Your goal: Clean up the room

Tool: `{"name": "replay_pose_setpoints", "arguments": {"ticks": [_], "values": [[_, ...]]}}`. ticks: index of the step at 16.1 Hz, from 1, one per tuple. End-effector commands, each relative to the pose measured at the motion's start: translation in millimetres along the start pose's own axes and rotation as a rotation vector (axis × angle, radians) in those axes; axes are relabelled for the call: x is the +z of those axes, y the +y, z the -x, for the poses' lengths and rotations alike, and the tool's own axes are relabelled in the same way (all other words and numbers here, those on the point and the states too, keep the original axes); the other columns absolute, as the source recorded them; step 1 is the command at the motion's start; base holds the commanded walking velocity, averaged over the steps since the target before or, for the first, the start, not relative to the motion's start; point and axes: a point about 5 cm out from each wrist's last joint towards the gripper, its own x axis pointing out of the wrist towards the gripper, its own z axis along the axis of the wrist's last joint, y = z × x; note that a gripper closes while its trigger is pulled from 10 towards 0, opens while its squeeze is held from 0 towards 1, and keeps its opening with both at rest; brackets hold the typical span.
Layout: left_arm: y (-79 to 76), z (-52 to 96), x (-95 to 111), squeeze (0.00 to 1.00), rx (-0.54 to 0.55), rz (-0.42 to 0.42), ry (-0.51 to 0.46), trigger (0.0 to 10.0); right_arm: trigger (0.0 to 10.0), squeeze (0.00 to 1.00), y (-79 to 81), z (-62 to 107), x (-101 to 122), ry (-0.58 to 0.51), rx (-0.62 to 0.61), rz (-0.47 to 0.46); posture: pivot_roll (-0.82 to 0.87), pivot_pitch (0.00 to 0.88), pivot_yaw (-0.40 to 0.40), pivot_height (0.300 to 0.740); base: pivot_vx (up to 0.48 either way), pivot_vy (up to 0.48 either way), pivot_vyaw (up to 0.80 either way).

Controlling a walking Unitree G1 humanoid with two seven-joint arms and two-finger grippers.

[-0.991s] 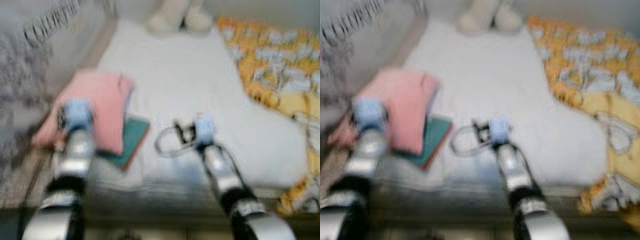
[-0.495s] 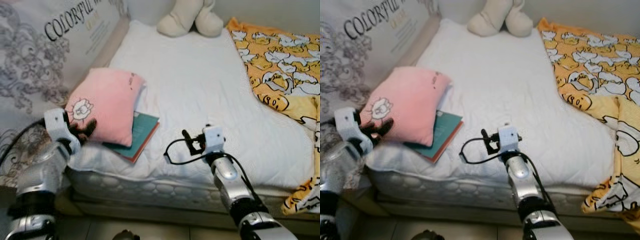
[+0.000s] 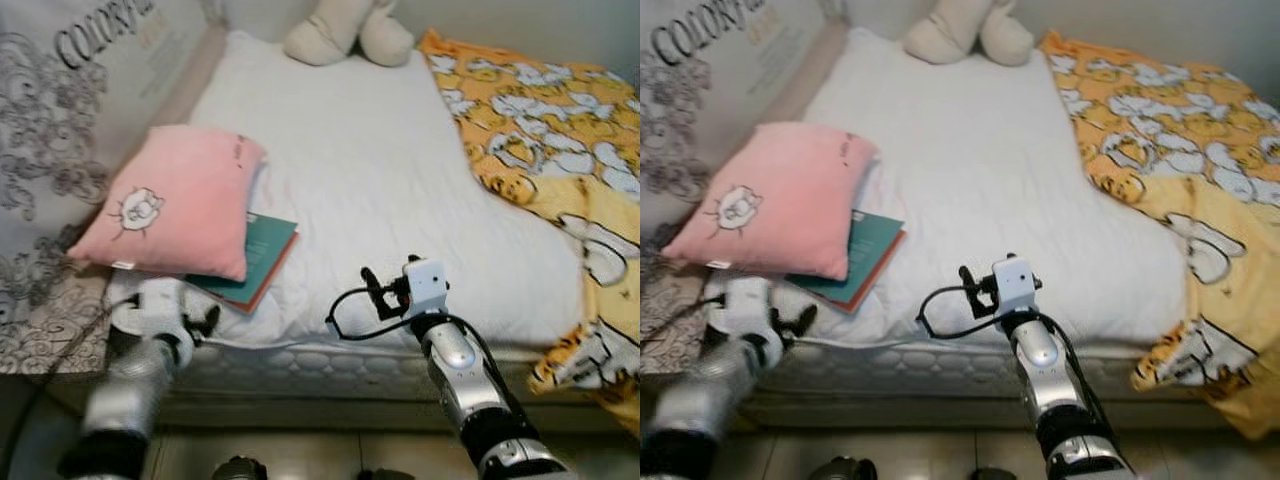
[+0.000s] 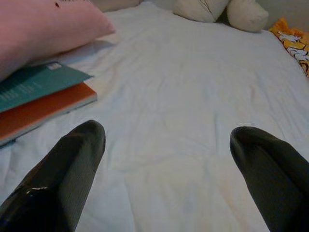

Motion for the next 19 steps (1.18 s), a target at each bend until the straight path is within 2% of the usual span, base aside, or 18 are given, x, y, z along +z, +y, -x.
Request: {"name": "replay_pose_setpoints", "arguments": {"ticks": [1, 3, 4, 6, 10, 13, 16, 18, 19], "values": [[-4.5, -1.2, -4.4, 0.0, 0.038, -0.168, -0.012, 10.0, 10.0, 0.0, -0.4, 1.0, 0.5, 0.003, 0.009, 0.005, -0.06, 0.111, -0.047, 0.74, 0.0, 0.0, 0.0], [-4.3, -5.0, -12.4, 0.0, 0.124, -0.294, -0.001, 10.0, 10.0, 0.0, 1.9, 2.3, 0.3, 0.006, 0.022, 0.008, -0.07, 0.119, -0.054, 0.74, 0.0, 0.0, 0.0], [-4.1, -7.3, -11.4, 0.0, 0.138, -0.319, -0.012, 10.0, 10.0, 0.0, 2.4, 2.3, 0.7, 0.005, 0.026, 0.01, -0.07, 0.122, -0.055, 0.74, 0.0, 0.0, 0.0], [-4.4, -10.5, -8.9, 0.0, 0.162, -0.342, -0.026, 10.0, 10.0, 0.0, 2.4, 2.0, 1.3, 0.006, 0.029, 0.011, -0.07, 0.122, -0.06, 0.74, 0.0, 0.0, 0.0], [-5.9, -19.7, 11.5, 0.0, 0.23, -0.319, -0.11, 10.0, 10.0, 0.0, 6.5, -2.0, 2.7, 0.018, 0.06, 0.016, -0.03, 0.107, -0.088, 0.74, 0.0, 0.0, 0.0], [-6.1, -24.4, 15.6, 0.0, 0.253, -0.31, -0.125, 10.0, 10.0, 0.0, 18.8, -14.1, 9.3, 0.023, 0.103, 0.006, 0.03, 0.085, -0.102, 0.74, 0.0, 0.0, 0.0], [-7.7, -27.5, 35.9, 0.0, 0.277, -0.33, -0.218, 10.0, 10.0, 0.0, 28.9, -22.8, 17.2, 0.008, 0.126, -0.004, 0.05, 0.072, -0.102, 0.74, 0.0, 0.0, 0.0], [-8.4, -32.4, 43.4, 0.0, 0.283, -0.37, -0.209, 10.0, 10.0, 0.0, 30.0, -22.1, 17.2, 0.004, 0.131, -0.003, 0.04, 0.084, -0.103, 0.74, 0.0, 0.0, 0.0], [-7.0, -35.7, 44.2, 0.0, 0.29, -0.391, -0.172, 10.0, 10.0, 0.0, 28.7, -19.1, 14.0, 0.01, 0.134, 0.002, 0.03, 0.092, -0.106, 0.74, 0.0, 0.0, 0.0]]}}
